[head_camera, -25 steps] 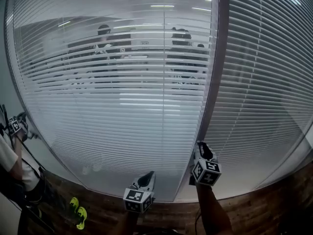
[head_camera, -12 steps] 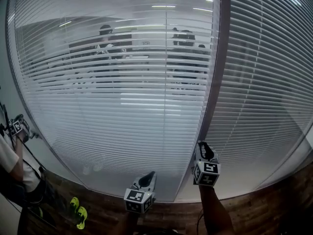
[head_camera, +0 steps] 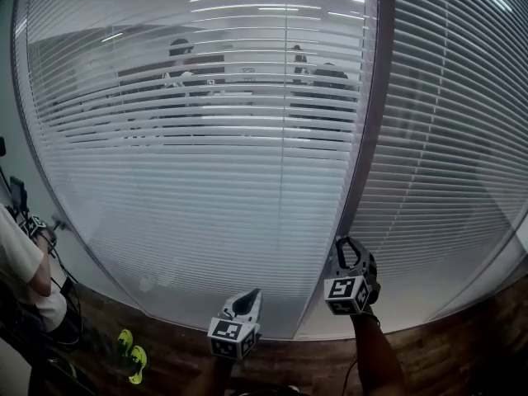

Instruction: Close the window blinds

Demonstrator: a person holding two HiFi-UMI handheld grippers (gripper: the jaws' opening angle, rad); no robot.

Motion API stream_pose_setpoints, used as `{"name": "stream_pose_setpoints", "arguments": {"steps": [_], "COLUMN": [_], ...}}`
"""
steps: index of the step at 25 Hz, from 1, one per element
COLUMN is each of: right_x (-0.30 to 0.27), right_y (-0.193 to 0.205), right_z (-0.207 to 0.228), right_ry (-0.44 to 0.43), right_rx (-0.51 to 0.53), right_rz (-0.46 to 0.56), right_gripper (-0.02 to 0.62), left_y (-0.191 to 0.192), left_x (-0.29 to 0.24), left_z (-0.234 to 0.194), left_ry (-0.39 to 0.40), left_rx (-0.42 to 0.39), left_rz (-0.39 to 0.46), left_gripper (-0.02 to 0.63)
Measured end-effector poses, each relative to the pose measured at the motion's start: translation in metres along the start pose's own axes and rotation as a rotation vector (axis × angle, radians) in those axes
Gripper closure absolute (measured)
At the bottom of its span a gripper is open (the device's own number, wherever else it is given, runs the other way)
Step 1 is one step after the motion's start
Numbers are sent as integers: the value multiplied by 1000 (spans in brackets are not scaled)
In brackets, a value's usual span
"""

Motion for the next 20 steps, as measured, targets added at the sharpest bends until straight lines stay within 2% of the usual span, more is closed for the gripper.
{"name": "stream_pose_setpoints", "arguments": {"steps": [6, 11, 13, 15, 18, 20], "right_x": [0, -1, -1, 2, 9, 10], "right_y": [-4, 2, 0, -4, -6, -6], "right_z": [-3, -12, -12, -12, -19, -19], "right_ry": [17, 20, 16, 11, 24, 24], "right_rx": [462, 725, 781, 794, 786, 737], "right_rz": [-13, -27, -28, -31, -39, -15], "right_gripper": [472, 472, 472, 472, 472, 471], "left_y": [2, 3, 0, -3, 5, 6], "left_x": [-2, -1, 0, 5, 13, 15], "left_z": [2, 1, 1, -1, -6, -7], "left_ry": [16, 10, 8, 4, 23, 19], "left_rx": [1, 8, 6, 9, 11, 7], "left_rz": [1, 16, 18, 19, 12, 11], "left_gripper": [606, 606, 606, 606, 606, 606]}}
Point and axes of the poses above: the fingertips, and each gripper's own axes: x backward along the fingers, z to its right, y out of its underside, the point moved 6 cm from there along x, backward along the fingers, and after that the axes turned 4 degrees about y, right-handed, at the moved point
